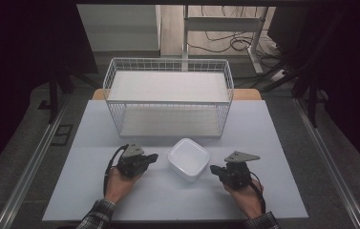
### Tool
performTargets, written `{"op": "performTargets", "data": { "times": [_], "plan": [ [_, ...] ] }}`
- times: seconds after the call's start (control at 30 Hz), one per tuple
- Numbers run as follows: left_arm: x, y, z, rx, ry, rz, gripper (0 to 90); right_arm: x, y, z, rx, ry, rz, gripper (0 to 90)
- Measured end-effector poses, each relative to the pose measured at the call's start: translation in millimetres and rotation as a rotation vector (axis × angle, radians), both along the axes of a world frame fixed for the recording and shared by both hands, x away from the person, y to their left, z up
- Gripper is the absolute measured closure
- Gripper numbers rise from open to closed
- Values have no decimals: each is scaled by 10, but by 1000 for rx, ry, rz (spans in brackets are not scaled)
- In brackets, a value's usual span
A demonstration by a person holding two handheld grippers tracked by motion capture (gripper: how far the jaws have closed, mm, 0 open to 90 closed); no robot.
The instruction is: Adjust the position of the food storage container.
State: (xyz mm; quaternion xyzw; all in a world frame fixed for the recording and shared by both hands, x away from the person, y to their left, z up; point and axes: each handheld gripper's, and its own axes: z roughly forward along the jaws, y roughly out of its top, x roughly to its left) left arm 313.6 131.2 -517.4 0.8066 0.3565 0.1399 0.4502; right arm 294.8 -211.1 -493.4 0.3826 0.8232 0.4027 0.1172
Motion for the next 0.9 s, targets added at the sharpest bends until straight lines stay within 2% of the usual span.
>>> {"op": "performTargets", "data": {
  "times": [0.07, 0.1, 0.13, 0.2, 0.33, 0.43, 0.53, 0.6, 0.73, 0.83, 0.87, 0.9],
  "plan": [
    [56, -38, -22, 6, -3, 1, 900, 13, 20, -14, -8, 3, 0, 892],
    [150, -108, -59, -10, 9, -1, 900, 39, 46, -35, -18, 9, -4, 892],
    [188, -150, -70, -9, 10, -10, 900, 56, 57, -45, -23, 7, -10, 892],
    [256, -221, -85, 16, 5, -14, 900, 103, 76, -59, -16, 14, -18, 891],
    [314, -283, -79, 21, 25, -34, 900, 220, 122, -85, -37, 10, -46, 891],
    [260, -290, -56, 49, 24, -37, 900, 312, 147, -106, -46, 10, -54, 891],
    [209, -270, -40, 39, 38, -33, 900, 367, 162, -118, -42, 12, -49, 891],
    [110, -245, -34, 45, 41, -25, 900, 436, 188, -138, -31, 19, -34, 891],
    [8, -206, -40, 35, 50, -15, 900, 442, 257, -145, -40, 22, -18, 892],
    [-121, -168, -33, 41, 61, 3, 900, 401, 303, -140, -49, 21, -6, 892],
    [-121, -168, -33, 41, 61, 3, 900, 401, 303, -140, -49, 21, -6, 892],
    [-192, -147, -33, 49, 70, 13, 900, 366, 332, -126, -48, 20, 2, 891]
  ]
}}
